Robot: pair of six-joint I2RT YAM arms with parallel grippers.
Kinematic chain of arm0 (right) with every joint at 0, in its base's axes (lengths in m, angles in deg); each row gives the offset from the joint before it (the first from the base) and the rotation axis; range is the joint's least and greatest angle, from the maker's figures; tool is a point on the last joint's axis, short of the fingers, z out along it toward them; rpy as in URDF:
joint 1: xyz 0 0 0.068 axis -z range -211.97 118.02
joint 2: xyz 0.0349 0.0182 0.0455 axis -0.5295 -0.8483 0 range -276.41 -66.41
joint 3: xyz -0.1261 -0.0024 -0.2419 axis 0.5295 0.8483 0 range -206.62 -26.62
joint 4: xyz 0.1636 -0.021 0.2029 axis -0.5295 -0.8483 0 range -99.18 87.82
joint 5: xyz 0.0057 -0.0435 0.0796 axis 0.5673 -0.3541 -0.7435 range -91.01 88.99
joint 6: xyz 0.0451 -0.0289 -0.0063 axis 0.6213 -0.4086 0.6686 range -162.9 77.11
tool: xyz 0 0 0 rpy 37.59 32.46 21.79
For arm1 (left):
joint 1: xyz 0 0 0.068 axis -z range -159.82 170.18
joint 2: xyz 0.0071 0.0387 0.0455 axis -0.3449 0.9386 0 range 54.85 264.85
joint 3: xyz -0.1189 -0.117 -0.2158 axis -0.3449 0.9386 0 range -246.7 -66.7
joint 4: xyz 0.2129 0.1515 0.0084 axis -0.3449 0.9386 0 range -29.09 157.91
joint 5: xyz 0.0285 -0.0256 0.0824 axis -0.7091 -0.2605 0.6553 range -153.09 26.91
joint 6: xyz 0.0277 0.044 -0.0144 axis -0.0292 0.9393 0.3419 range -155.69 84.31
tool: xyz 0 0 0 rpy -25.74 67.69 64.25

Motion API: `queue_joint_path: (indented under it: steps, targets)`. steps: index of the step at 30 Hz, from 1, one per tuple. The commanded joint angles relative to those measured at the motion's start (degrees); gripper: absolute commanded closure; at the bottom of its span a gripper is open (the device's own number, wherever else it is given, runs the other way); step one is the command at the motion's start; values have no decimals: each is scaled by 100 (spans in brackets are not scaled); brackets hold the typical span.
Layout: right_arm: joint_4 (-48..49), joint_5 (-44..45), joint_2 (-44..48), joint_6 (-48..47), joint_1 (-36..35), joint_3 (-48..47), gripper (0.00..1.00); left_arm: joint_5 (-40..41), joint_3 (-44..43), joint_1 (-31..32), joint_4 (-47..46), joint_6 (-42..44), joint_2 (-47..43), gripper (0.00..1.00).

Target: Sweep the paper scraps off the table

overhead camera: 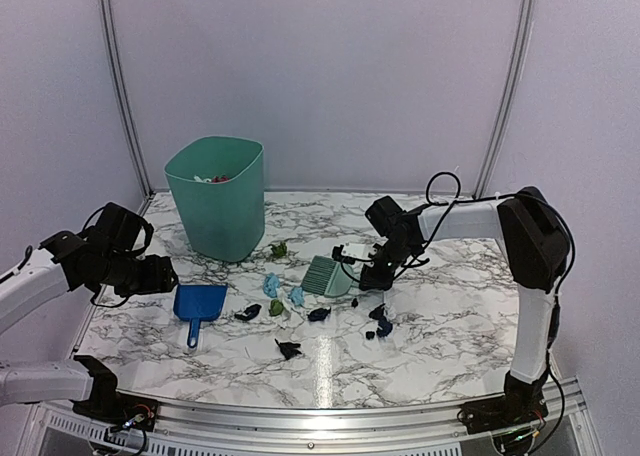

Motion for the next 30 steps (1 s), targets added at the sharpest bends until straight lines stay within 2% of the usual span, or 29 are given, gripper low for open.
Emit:
queue_joint_path:
  steps: [1, 21, 26, 30]
  targets:
    - [-165, -41, -91, 40, 36, -173, 100, 3, 61, 4, -70, 55, 1, 22]
    - [126, 267, 636, 847, 110, -557, 100, -157, 51, 15, -120, 127, -119, 22]
    - [297, 104, 1029, 1181, 83, -529, 100, -550, -163, 11, -119, 238, -224, 21]
    - [501, -1, 1425, 1432, -79, -452, 100, -1309, -566, 10, -132, 101, -269, 18]
